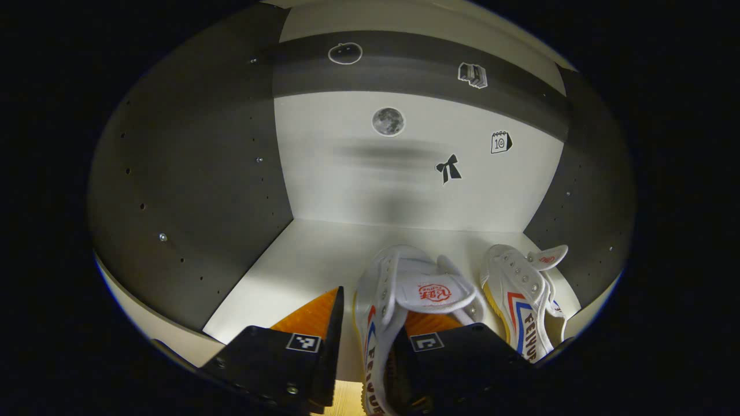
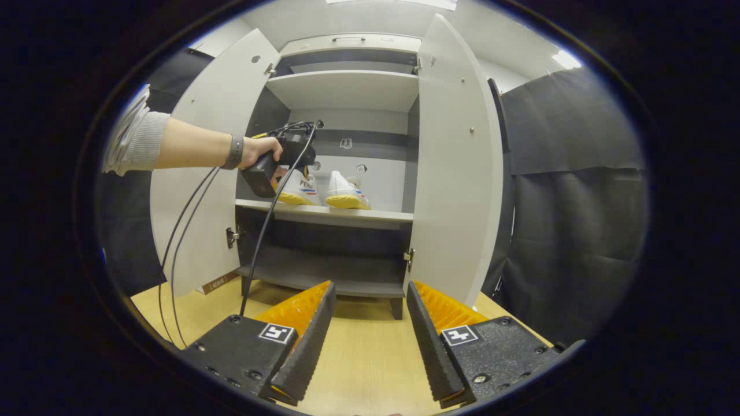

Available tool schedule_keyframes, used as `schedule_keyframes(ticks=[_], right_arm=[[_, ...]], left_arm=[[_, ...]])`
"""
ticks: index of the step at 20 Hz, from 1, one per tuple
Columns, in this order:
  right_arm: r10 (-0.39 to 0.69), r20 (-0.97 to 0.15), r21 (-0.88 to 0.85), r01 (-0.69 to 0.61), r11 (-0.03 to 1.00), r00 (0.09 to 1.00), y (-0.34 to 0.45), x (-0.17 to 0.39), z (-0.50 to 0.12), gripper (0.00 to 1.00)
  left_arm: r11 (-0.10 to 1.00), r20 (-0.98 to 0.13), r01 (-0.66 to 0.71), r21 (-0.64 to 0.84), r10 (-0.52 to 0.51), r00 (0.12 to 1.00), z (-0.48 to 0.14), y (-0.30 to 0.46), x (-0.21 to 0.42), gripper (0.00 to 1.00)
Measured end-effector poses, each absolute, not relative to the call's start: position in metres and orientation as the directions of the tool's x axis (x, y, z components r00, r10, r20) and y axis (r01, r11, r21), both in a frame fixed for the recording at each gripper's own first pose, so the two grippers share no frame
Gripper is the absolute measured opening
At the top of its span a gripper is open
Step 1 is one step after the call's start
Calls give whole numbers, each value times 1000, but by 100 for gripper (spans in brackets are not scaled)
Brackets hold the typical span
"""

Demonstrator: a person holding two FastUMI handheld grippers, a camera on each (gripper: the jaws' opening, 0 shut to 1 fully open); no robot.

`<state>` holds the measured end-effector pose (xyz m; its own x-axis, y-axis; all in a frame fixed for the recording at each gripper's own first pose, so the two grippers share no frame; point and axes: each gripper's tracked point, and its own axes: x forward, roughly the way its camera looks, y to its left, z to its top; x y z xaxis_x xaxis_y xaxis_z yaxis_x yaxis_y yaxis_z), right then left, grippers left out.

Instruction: Grab one shoe with the right hand and put it into the shoe cabinet, grab the other shoe with the left hand and put it into the shoe cabinet; then close the right door with the right hand and the left door with the left hand.

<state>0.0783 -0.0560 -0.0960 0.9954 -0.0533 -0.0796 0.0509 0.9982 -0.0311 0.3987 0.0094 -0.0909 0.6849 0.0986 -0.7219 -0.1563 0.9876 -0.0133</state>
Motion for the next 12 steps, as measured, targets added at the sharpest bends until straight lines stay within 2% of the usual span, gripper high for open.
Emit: schedule_keyframes(ticks=[2,5,6,7,8,9,10,12], right_arm=[[-44,-79,-31,42,999,996,-53,79,-96,79],[-32,-75,-26,31,999,997,-48,80,-94,79],[-28,-76,-27,26,999,997,-47,80,-93,79],[-25,-74,-28,23,999,997,-46,80,-92,79],[-22,-71,-25,20,999,997,-46,80,-90,79],[-18,-68,-23,16,1000,998,-45,79,-89,82],[-16,-64,-24,14,1000,998,-45,79,-87,79],[-15,-57,-37,12,999,998,-45,79,-84,82]], left_arm=[[986,-736,-160,-42,78,672,-88,8,390,62],[985,-724,-145,-90,35,689,-74,6,380,67],[985,-710,-136,-104,22,704,-65,5,376,66],[985,-695,-125,-119,8,719,-56,3,370,54],[985,-676,-110,-135,-10,737,-45,0,363,54],[985,-644,-98,-144,-18,765,-31,-1,356,67],[985,-607,-88,-147,-20,795,-16,-3,349,54],[988,-527,-40,-151,-46,849,14,-10,323,51]])
